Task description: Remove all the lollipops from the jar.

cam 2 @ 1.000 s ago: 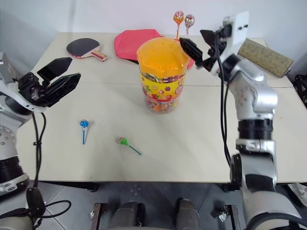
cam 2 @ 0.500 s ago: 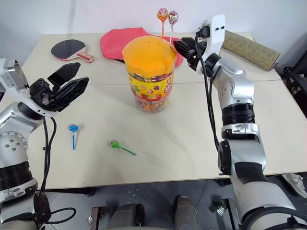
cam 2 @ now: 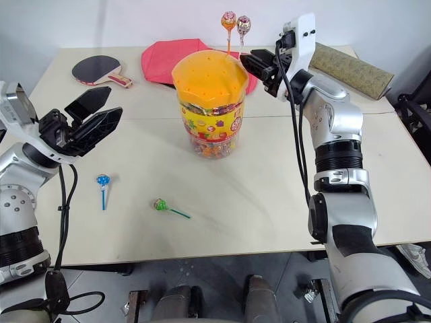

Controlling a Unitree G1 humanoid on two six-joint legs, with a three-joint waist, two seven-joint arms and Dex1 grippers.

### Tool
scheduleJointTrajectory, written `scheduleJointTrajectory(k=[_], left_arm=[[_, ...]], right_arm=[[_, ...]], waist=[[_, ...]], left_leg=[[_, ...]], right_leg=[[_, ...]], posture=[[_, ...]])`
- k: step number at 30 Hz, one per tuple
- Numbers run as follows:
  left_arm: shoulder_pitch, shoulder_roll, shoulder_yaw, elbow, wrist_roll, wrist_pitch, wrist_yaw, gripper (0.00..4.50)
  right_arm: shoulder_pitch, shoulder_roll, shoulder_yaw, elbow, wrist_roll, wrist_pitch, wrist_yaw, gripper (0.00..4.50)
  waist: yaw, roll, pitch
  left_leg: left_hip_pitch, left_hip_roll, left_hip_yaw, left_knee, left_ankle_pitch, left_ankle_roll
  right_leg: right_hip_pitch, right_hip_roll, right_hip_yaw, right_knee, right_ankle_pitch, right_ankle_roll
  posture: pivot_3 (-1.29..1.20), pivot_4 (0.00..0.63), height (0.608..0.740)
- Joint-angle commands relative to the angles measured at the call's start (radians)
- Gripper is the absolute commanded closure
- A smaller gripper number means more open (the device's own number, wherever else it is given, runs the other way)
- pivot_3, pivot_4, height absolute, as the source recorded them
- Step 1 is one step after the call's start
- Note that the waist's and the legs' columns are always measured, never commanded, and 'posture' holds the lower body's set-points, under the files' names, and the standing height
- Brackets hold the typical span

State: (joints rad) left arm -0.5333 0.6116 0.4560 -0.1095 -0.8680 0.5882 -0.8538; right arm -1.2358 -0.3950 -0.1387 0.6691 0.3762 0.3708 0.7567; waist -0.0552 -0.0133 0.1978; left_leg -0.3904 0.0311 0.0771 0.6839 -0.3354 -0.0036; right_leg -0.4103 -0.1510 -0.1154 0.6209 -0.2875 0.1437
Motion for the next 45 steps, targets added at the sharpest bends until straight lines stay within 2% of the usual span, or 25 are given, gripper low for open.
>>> scheduleJointTrajectory(k=[1, 9, 12, 16, 21, 26, 28, 30, 34, 36, 40, 45], left_arm=[[-0.014, 0.016, 0.009, -0.022, -0.021, -0.023, -0.007, 0.0], [-0.024, 0.012, 0.0, -0.016, -0.015, -0.034, -0.007, 0.0], [-0.024, 0.011, 0.002, -0.019, -0.018, -0.035, -0.003, 0.0], [-0.019, 0.016, 0.007, -0.025, -0.022, -0.034, -0.003, 0.0], [-0.028, 0.009, 0.015, -0.014, -0.024, -0.048, -0.002, 0.0], [-0.052, 0.002, 0.003, 0.013, -0.02, -0.076, -0.026, 0.0], [-0.058, 0.006, -0.01, 0.025, -0.007, -0.09, -0.053, 0.0], [-0.058, 0.011, -0.03, 0.034, 0.008, -0.11, -0.094, 0.0], [0.001, 0.068, -0.102, 0.014, 0.062, -0.124, -0.204, 0.0], [0.048, 0.097, -0.138, -0.006, 0.101, -0.154, -0.256, 0.0], [0.127, 0.126, -0.175, -0.034, 0.182, -0.264, -0.327, 0.0], [0.168, 0.132, -0.184, -0.046, 0.187, -0.29, -0.357, 0.0]], right_arm=[[-0.043, -0.01, -0.016, -0.04, 0.014, -0.006, 0.024, 2.55], [-0.126, 0.033, -0.026, 0.123, -0.021, -0.094, -0.005, 2.55], [-0.156, 0.042, -0.042, 0.169, -0.014, -0.107, -0.012, 3.13], [-0.171, 0.042, -0.045, 0.196, -0.02, -0.124, 0.0, 4.39], [-0.186, 0.045, -0.072, 0.205, 0.004, -0.167, 0.025, 4.45], [-0.224, 0.034, -0.213, 0.194, 0.149, -0.226, 0.119, 4.45], [-0.233, 0.004, -0.247, 0.199, 0.172, -0.201, 0.12, 4.45], [-0.221, -0.076, -0.234, 0.202, 0.139, -0.125, 0.093, 4.45], [-0.062, -0.32, -0.022, 0.185, -0.095, 0.091, 0.09, 4.45], [0.045, -0.405, 0.056, 0.159, -0.178, 0.149, 0.086, 4.45], [0.234, -0.486, 0.102, 0.101, -0.24, 0.124, 0.126, 4.45], [0.38, -0.509, 0.131, 0.103, -0.287, 0.111, 0.143, 4.45]], waist=[[0.0, 0.0, 0.0], [-0.002, 0.0, 0.0], [0.0, 0.0, 0.0], [-0.001, 0.0, 0.0], [-0.001, 0.0, 0.0], [0.0, 0.0, 0.0], [0.0, 0.0, 0.0], [0.004, 0.0, 0.0], [0.026, 0.0, 0.0], [0.029, -0.001, 0.0], [0.024, 0.003, 0.002], [0.016, 0.007, 0.003]], left_leg=[[0.0, 0.0, 0.0, 0.0, 0.0, 0.0], [0.0, 0.0, 0.0, 0.0, 0.0, 0.0], [0.0, 0.0, 0.0, 0.0, 0.0, 0.0], [0.0, 0.0, 0.0, 0.0, 0.0, 0.0], [0.0, 0.0, 0.0, 0.0, 0.0, 0.0], [0.0, 0.0, 0.0, 0.0, 0.0, 0.0], [0.0, 0.0, 0.0, 0.0, 0.0, 0.0], [0.0, 0.0, 0.0, 0.0, 0.0, 0.0], [0.0, -0.001, 0.0, 0.0, 0.0, 0.0], [0.0, -0.001, 0.001, -0.001, 0.0, 0.0], [-0.001, 0.0, 0.006, -0.002, 0.0, 0.0], [0.002, 0.001, 0.014, -0.002, 0.0, 0.0]], right_leg=[[0.0, 0.0, 0.0, 0.0, 0.0, 0.0], [0.0, 0.0, 0.0, 0.0, 0.0, 0.0], [0.0, 0.0, 0.0, 0.0, 0.0, 0.0], [0.0, 0.0, 0.0, 0.0, 0.0, 0.0], [0.0, 0.0, 0.0, 0.0, 0.0, 0.0], [0.0, 0.0, 0.0, 0.0, 0.0, 0.0], [0.0, 0.0, 0.0, 0.0, 0.0, 0.0], [0.0, 0.0, 0.0, 0.0, 0.0, 0.0], [0.001, 0.0, 0.001, -0.001, 0.0, 0.0], [0.001, 0.0, 0.001, -0.002, 0.0, 0.0], [-0.002, 0.0, 0.003, -0.004, 0.0, 0.0], [-0.004, 0.0, 0.008, -0.003, 0.0, 0.0]], posture=[[0.0, 0.15, 0.74], [0.0, 0.15, 0.74], [0.0, 0.15, 0.74], [0.0, 0.15, 0.74], [0.0, 0.15, 0.74], [0.0, 0.15, 0.74], [0.0, 0.15, 0.74], [0.0, 0.15, 0.74], [0.0, 0.15, 0.74], [0.0, 0.15, 0.74], [0.0, 0.15, 0.74], [0.0, 0.15, 0.74]])
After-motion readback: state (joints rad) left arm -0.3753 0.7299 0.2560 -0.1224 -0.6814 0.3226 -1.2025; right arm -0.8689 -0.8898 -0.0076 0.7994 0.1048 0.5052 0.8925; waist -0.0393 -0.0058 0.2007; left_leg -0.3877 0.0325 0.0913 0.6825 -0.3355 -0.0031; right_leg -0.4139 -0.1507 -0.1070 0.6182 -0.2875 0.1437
